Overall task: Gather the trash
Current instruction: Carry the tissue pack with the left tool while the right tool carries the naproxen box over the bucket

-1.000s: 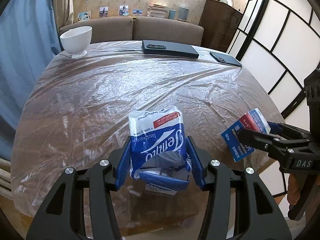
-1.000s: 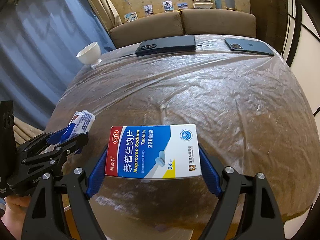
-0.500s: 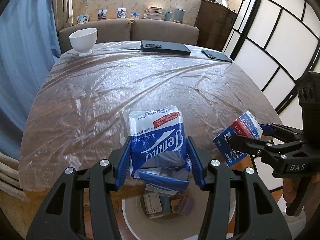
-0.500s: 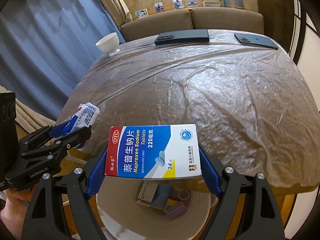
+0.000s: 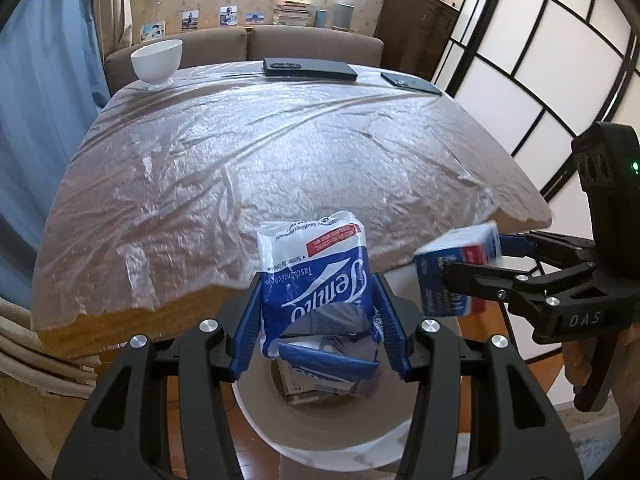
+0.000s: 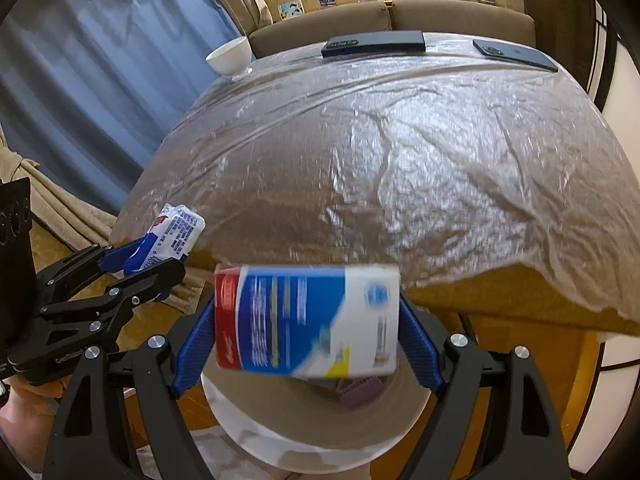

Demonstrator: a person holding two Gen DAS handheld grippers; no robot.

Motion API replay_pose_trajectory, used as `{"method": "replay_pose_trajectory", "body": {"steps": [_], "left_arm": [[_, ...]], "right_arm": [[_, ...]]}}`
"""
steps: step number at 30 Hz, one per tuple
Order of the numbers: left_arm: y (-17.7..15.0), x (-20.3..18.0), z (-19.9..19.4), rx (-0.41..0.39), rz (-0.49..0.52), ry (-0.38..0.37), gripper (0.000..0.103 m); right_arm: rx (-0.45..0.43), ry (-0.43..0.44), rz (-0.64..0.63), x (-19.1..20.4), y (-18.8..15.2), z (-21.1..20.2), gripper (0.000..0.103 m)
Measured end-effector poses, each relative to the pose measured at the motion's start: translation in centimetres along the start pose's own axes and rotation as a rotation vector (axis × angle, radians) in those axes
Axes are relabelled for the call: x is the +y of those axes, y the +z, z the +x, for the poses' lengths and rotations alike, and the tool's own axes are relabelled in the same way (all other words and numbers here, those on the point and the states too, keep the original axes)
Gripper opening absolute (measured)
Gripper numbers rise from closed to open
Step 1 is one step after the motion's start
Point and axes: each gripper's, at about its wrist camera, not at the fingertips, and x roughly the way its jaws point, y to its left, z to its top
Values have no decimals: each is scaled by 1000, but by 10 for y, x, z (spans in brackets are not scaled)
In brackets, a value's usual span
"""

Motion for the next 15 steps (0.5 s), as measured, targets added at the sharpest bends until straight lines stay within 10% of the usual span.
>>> {"method": "replay_pose_trajectory", "body": {"steps": [15], "left_arm": [[-28, -9, 4, 52, 0, -9, 53]], "right_arm": [[39, 8, -18, 2, -27, 2, 79]]}}
